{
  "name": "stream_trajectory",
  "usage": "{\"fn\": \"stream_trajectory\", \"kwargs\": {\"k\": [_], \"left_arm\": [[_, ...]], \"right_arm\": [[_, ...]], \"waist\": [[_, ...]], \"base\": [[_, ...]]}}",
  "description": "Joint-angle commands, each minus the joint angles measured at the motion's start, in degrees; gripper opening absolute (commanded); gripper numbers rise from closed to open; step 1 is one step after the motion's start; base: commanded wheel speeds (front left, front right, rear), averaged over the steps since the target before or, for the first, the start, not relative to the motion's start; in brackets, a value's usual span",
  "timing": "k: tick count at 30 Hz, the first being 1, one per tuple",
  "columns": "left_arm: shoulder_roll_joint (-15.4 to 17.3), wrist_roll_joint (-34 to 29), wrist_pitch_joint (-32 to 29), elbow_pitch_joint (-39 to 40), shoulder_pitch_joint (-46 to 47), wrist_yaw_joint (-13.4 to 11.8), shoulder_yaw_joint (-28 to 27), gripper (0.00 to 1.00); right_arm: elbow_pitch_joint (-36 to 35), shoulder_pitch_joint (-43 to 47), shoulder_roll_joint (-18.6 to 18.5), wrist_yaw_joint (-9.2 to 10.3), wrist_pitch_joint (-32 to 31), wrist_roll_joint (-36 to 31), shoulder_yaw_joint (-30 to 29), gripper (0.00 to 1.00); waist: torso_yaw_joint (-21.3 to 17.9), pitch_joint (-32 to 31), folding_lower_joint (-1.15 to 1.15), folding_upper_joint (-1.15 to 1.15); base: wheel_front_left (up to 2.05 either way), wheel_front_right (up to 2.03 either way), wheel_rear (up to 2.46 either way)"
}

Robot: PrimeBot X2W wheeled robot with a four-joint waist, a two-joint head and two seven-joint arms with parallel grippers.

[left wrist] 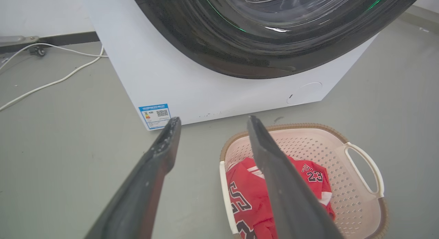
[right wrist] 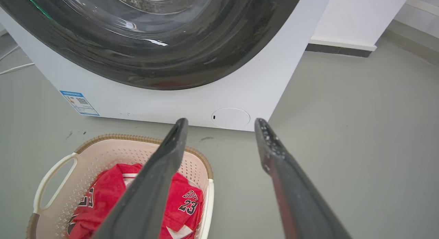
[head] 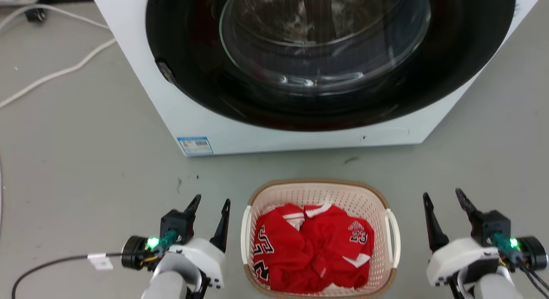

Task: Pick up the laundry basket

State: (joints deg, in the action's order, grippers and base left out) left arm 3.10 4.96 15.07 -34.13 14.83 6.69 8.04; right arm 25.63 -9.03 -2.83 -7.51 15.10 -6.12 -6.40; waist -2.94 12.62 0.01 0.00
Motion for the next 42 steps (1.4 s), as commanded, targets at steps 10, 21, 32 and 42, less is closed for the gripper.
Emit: {"fn": "stream_trajectory", "kwargs": {"k": [10, 21, 32, 42], "left_arm": [[0.86, 1.75, 0.16, -12.62, 12.28, 0.71, 3.03, 1.0], [0.54, 5.02, 0.16, -22.99, 19.05, 0.76, 8.37, 1.0], [0.86, 8.98, 0.16, -30.2, 26.19, 0.77, 13.65, 1.0], [0.53, 11.46, 0.16, -33.41, 30.72, 0.77, 16.98, 1.0]], "right_arm": [[12.91, -11.17, -0.08, 0.04, 0.1, -2.54, 0.82, 1.0], [22.51, -18.87, -0.08, 0.04, 0.11, -4.62, -0.33, 1.0], [30.15, -25.25, -0.09, 0.04, 0.1, -5.26, -0.21, 1.0], [36.24, -29.29, -0.09, 0.04, 0.1, -5.2, 0.06, 1.0]], "waist": [[-2.07, 13.03, -0.01, 0.0], [-2.68, 20.7, -0.01, 0.0], [-2.68, 27.86, -0.01, 0.0], [-2.18, 31.69, -0.01, 0.0]], "base": [[0.0, 0.0, 0.0], [0.0, 0.0, 0.0], [0.0, 0.0, 0.0], [0.0, 0.0, 0.0]]}}
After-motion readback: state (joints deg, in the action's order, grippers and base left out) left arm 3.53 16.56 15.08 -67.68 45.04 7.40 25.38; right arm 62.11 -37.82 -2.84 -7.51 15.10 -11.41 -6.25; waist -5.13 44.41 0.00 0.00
